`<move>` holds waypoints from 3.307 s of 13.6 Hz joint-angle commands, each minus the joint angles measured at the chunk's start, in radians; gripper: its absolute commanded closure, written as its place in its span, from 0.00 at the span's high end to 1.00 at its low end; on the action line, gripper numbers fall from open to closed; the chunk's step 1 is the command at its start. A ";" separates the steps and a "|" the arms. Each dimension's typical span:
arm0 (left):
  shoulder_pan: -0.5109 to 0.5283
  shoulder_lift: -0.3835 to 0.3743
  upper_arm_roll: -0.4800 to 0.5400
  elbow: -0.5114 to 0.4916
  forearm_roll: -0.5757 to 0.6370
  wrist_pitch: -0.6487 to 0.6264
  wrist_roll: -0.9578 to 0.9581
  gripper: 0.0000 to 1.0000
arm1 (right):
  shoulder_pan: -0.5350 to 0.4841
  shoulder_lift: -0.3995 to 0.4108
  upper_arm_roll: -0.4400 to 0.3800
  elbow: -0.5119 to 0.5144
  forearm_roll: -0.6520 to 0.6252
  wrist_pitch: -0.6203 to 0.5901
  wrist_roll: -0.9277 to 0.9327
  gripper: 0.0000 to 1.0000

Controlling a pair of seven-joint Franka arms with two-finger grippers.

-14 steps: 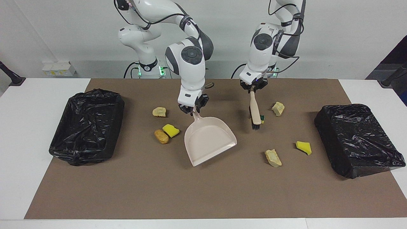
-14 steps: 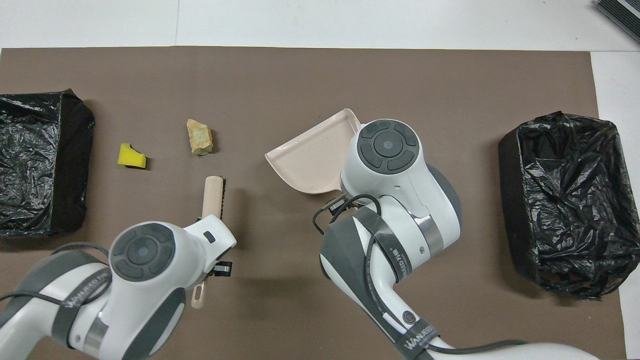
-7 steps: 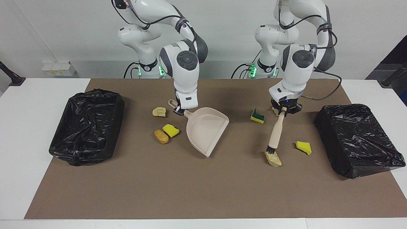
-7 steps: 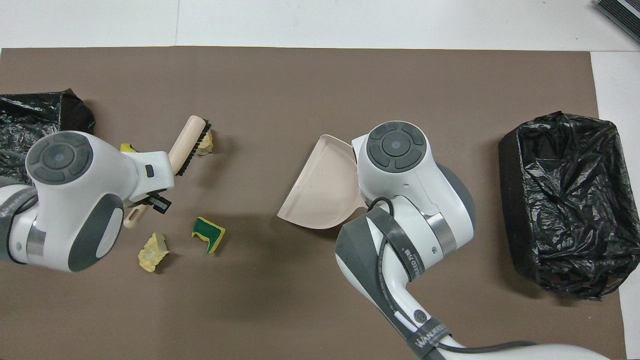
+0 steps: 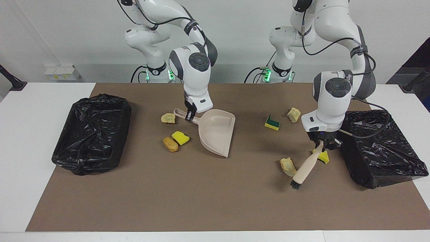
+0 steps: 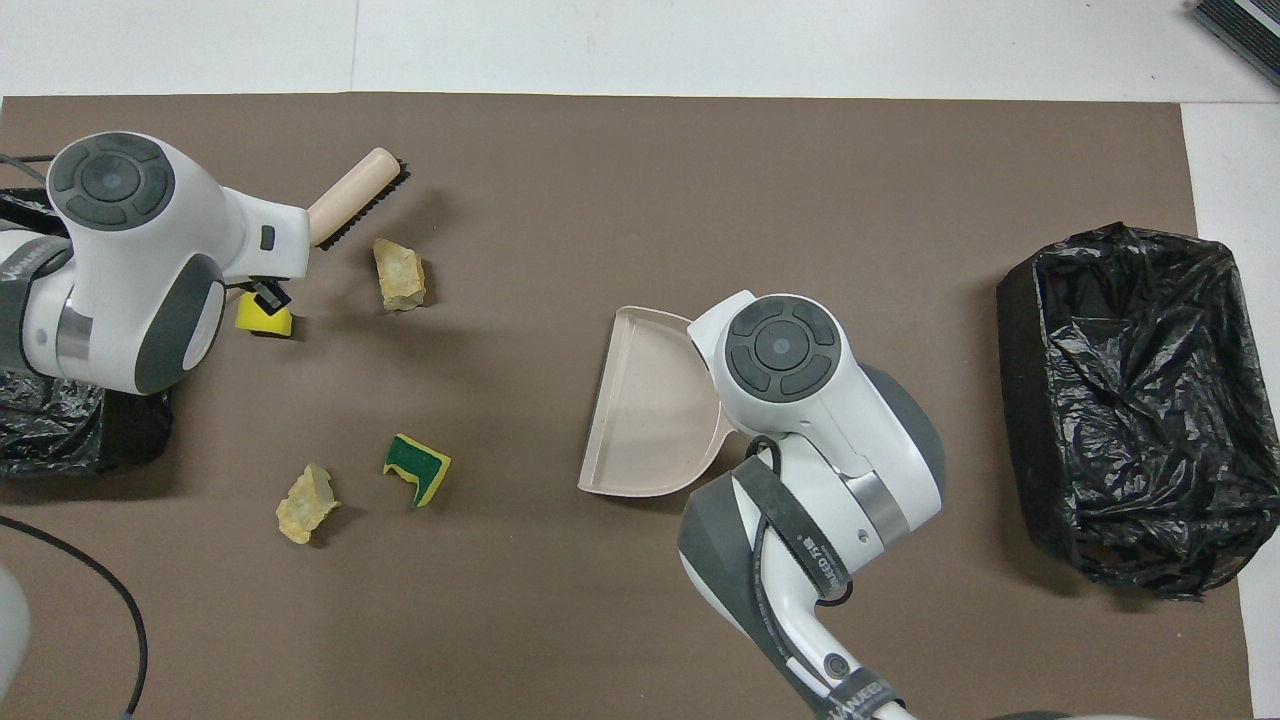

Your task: Sweep and dump trash in bin

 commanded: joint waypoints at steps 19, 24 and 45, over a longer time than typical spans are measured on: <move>-0.016 -0.372 -0.024 -0.387 -0.033 -0.256 0.269 0.00 | 0.005 -0.029 0.005 -0.063 -0.085 0.065 -0.236 0.00; 0.059 -0.392 -0.013 -0.357 -0.063 -0.177 0.098 0.00 | 0.009 -0.048 0.005 -0.097 -0.086 0.062 -0.225 0.00; 0.049 -0.315 -0.018 -0.444 0.025 -0.153 -0.456 0.00 | 0.002 -0.071 0.005 -0.161 -0.081 0.123 -0.255 0.00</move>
